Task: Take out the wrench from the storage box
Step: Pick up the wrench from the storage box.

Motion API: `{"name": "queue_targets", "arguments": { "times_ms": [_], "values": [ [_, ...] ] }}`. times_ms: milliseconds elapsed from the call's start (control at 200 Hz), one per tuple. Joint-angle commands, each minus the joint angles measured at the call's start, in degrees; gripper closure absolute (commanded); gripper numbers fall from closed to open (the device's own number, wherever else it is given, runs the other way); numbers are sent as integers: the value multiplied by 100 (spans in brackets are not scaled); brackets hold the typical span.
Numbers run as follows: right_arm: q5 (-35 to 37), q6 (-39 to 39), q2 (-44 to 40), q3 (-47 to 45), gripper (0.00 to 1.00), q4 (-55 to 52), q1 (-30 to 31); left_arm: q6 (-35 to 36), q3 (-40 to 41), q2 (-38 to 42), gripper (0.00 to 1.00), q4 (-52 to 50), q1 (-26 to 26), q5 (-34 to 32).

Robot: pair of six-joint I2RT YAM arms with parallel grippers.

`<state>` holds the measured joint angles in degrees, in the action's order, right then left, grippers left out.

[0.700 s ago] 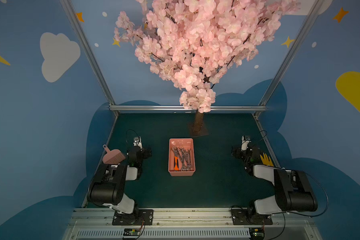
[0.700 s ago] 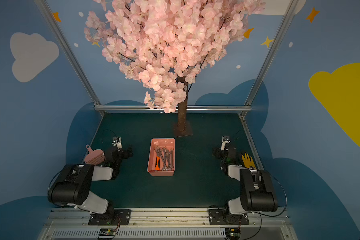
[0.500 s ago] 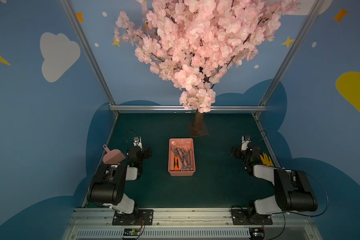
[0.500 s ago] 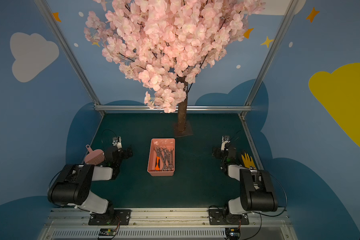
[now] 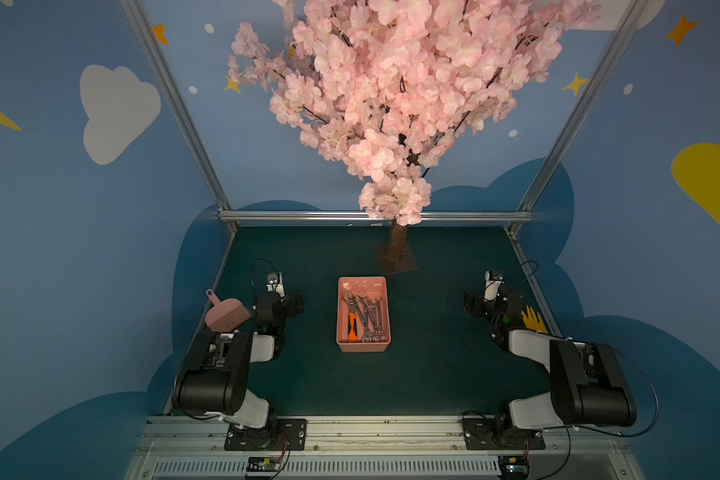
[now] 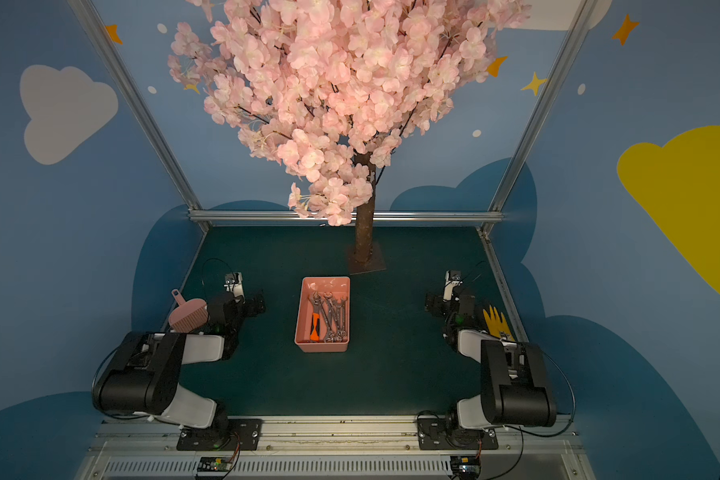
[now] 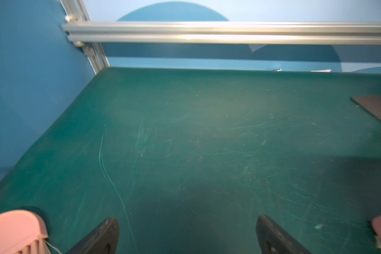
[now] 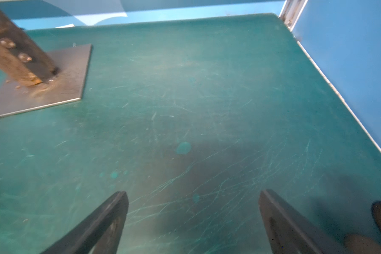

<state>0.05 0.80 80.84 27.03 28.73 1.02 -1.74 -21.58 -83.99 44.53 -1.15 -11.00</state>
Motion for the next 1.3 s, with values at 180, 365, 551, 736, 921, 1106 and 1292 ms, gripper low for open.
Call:
{"name": "queue_targets", "arguments": {
  "times_ms": [180,365,551,736,921,1106,1292],
  "values": [
    [-843,460,-1347,1370,2,-2467,553,-1196,-1256,2090,0,-3454,-22,232],
    [-1397,1306,-1373,2308,2,-3759,1205,-2302,-2232,2490,0,-5215,-35,1850],
    [-1428,1917,-646,3863,2,-5902,2122,-3135,-2832,2360,0,-6358,-48,3528],
    [-1073,2370,340,5153,9,-7170,3270,-3972,-2858,2053,0,-6582,-46,4771],
    [-967,2668,1388,6063,30,-7458,4104,-4137,-2663,1995,2,-6566,-70,5189],
    [-1088,2679,2436,6693,44,-7335,4592,-4392,-2327,2132,2,-6261,-92,5178],
    [-978,2389,3397,7373,50,-7435,4740,-4417,-2342,2134,2,-6255,-180,5082]
  ]
}}
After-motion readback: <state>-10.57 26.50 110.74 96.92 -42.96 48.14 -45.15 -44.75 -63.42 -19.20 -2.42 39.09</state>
